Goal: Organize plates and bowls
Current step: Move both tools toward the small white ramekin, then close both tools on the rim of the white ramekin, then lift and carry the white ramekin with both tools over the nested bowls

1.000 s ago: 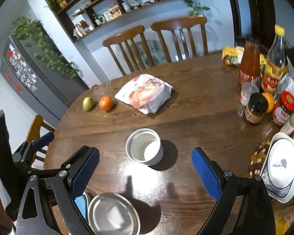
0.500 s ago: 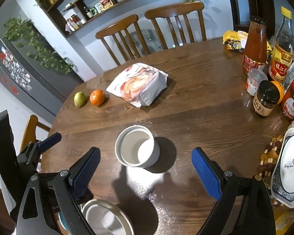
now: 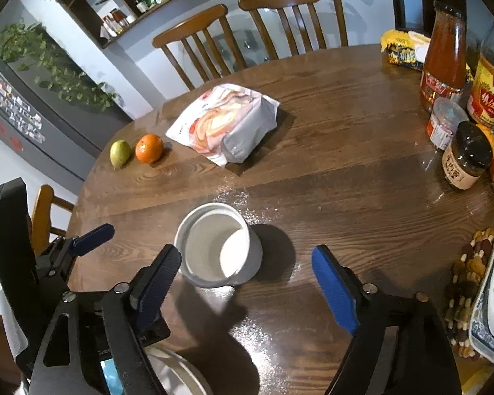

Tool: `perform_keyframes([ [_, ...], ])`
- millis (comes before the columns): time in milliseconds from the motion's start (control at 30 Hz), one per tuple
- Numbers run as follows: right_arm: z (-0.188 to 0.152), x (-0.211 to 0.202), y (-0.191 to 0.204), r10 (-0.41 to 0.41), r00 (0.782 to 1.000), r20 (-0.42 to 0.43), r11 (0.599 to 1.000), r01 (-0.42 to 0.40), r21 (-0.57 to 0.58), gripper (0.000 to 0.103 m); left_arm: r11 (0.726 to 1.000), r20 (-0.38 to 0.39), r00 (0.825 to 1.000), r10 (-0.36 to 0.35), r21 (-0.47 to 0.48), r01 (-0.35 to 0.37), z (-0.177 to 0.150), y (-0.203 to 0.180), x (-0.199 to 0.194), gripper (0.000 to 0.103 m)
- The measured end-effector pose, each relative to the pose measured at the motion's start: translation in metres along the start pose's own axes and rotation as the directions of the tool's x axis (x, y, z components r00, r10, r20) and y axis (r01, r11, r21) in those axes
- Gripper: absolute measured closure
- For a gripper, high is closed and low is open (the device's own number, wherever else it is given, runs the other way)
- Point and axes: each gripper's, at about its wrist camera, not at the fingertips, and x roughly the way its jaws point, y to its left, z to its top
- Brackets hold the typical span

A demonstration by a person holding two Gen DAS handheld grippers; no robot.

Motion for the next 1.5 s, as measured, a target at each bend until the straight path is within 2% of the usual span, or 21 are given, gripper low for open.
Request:
perform_keyframes([
  [233,0.002,0.021,-0.004,0.005,0.999,-0.048,1.0,-0.004,0.003,0.03,1.0,-0.028,1.0,-0.007,0.012,0.008,0.003,-0.004,0.014,0.009],
  [333,0.003,0.029,-0.005,0.008,0.998,-0.066,1.0,-0.008,0.005,0.042,1.0,-0.04,0.999,-0.01,0.01,0.011,0.004,-0.005,0.02,0.009],
  [500,0.005,0.043,-0.007,0.018,0.995,-0.093,1.0,-0.017,0.011,0.042,1.0,-0.062,0.998,-0.016,0.012,0.017,0.004,-0.007,0.03,0.013],
  [533,0.005,0.046,-0.007,0.02,0.995,-0.097,1.0,-0.019,0.011,0.045,1.0,-0.067,0.998,-0.016,0.014,0.017,0.004,-0.007,0.032,0.014],
  [567,0.005,0.048,-0.007,0.023,0.995,-0.101,1.0,-0.022,0.01,0.054,1.0,-0.07,0.997,-0.017,0.014,0.018,0.004,-0.007,0.033,0.015],
  [600,0.006,0.05,-0.006,0.027,0.994,-0.106,1.0,-0.026,0.009,0.057,1.0,-0.074,0.997,-0.019,0.012,0.02,0.004,-0.007,0.035,0.019],
  [667,0.007,0.055,-0.005,0.032,0.993,-0.116,0.999,-0.031,0.008,0.058,1.0,-0.083,0.996,-0.026,0.004,0.026,0.004,-0.007,0.038,0.026],
  [733,0.006,0.058,-0.005,0.039,0.992,-0.118,0.999,-0.039,0.009,0.058,0.999,-0.089,0.995,-0.036,-0.004,0.035,0.005,-0.006,0.04,0.027],
  [800,0.006,0.06,-0.004,0.046,0.992,-0.12,0.999,-0.045,0.005,0.059,0.999,-0.088,0.996,-0.033,-0.002,0.033,0.005,-0.006,0.042,0.032],
  [867,0.006,0.062,-0.003,0.05,0.991,-0.122,0.999,-0.05,0.002,0.068,0.999,-0.094,0.995,-0.036,0.0,0.036,0.005,-0.007,0.044,0.039],
  [933,0.006,0.064,-0.002,0.05,0.991,-0.127,0.999,-0.051,-0.001,0.068,0.999,-0.104,0.993,-0.048,-0.004,0.048,0.004,-0.007,0.047,0.044],
  [1000,0.005,0.066,-0.001,0.053,0.99,-0.131,0.999,-0.054,-0.002,0.069,0.999,-0.112,0.992,-0.053,-0.007,0.053,0.004,-0.008,0.05,0.054],
  [1233,0.003,0.07,-0.003,0.055,0.989,-0.139,0.998,-0.056,-0.005,0.074,0.999,-0.12,0.992,-0.045,0.009,0.047,0.003,-0.014,0.054,0.066],
  [1267,0.002,0.071,-0.003,0.055,0.988,-0.141,0.998,-0.056,-0.004,0.075,0.999,-0.126,0.991,-0.053,0.005,0.054,0.003,-0.014,0.055,0.07],
  [1367,0.001,0.071,-0.004,0.05,0.989,-0.139,0.999,-0.052,-0.013,0.078,0.998,-0.128,0.99,-0.065,0.003,0.066,0.002,-0.015,0.056,0.075],
  [1500,0.001,0.07,-0.007,0.054,0.989,-0.136,0.998,-0.056,-0.009,0.08,0.997,-0.131,0.988,-0.08,0.004,0.081,0.002,-0.019,0.055,0.086],
])
